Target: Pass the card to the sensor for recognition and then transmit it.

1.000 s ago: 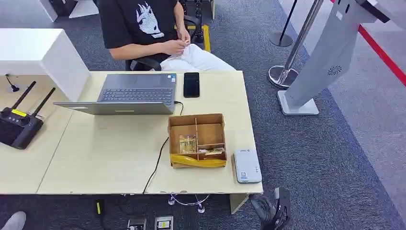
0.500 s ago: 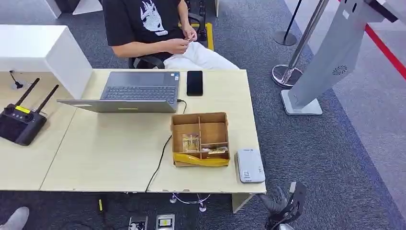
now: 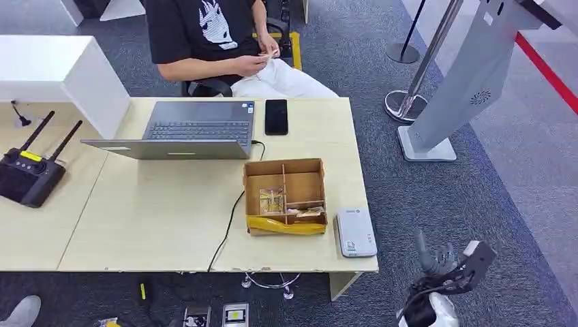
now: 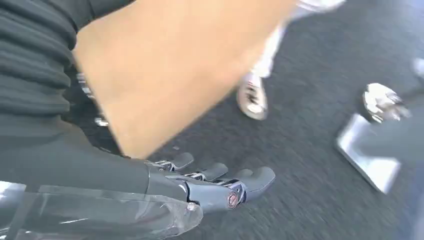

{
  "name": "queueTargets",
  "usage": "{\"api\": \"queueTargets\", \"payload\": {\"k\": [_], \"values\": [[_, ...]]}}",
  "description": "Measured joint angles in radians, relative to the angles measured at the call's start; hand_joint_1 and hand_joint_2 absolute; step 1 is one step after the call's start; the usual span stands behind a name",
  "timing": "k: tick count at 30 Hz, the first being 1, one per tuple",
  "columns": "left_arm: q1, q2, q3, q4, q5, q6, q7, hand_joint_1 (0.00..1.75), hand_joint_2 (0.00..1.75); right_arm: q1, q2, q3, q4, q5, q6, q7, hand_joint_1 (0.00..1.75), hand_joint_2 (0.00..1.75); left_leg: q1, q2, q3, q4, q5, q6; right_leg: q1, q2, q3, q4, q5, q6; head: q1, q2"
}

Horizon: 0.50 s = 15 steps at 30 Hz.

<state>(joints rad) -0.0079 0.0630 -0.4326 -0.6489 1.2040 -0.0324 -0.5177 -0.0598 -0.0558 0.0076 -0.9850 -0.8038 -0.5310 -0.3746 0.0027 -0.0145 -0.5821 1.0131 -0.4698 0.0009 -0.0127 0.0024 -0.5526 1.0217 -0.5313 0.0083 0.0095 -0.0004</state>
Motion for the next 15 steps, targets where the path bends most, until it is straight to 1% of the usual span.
{"api": "queueTargets", "payload": {"k": [2,4,7,10,15], "values": [[0.000,0.003,-0.018,-0.006,0.019,0.000,-0.010,0.00,1.75,0.003,-0.021,-0.013,0.000,-0.040,0.021,0.000,0.00,1.75,0.000,0.000,0.000,0.000,0.000,0.000,0.000,0.000,0.000,0.000,0.001,0.000,0.000,0.000],[-0.003,0.008,-0.039,-0.009,0.037,0.000,-0.019,0.00,1.75,0.004,-0.046,-0.028,0.000,-0.081,0.056,-0.004,0.00,1.75,0.000,0.002,0.000,0.000,0.000,0.000,0.000,0.002,0.000,0.000,0.001,0.000,0.000,0.000],[-0.006,0.011,-0.064,-0.016,0.054,-0.003,-0.028,0.00,1.75,0.010,-0.071,-0.027,0.008,-0.119,0.117,-0.004,0.00,1.75,0.000,0.002,0.001,0.000,0.000,0.000,0.000,0.003,0.000,0.000,0.001,0.000,0.000,0.000],[-0.009,0.014,-0.086,-0.016,0.064,-0.007,-0.034,0.00,1.75,0.012,-0.086,-0.025,0.047,-0.136,0.175,0.003,0.00,1.75,0.000,0.002,0.001,0.000,0.000,0.000,0.000,0.003,0.000,0.000,0.001,0.000,0.000,0.000],[-0.015,0.021,-0.119,-0.017,0.078,-0.019,-0.041,0.00,1.75,0.014,-0.098,-0.015,0.148,-0.156,0.282,0.000,0.00,1.75,0.001,0.002,0.000,0.000,0.000,0.000,0.000,0.002,-0.001,0.000,0.001,0.000,0.000,0.000]]}}
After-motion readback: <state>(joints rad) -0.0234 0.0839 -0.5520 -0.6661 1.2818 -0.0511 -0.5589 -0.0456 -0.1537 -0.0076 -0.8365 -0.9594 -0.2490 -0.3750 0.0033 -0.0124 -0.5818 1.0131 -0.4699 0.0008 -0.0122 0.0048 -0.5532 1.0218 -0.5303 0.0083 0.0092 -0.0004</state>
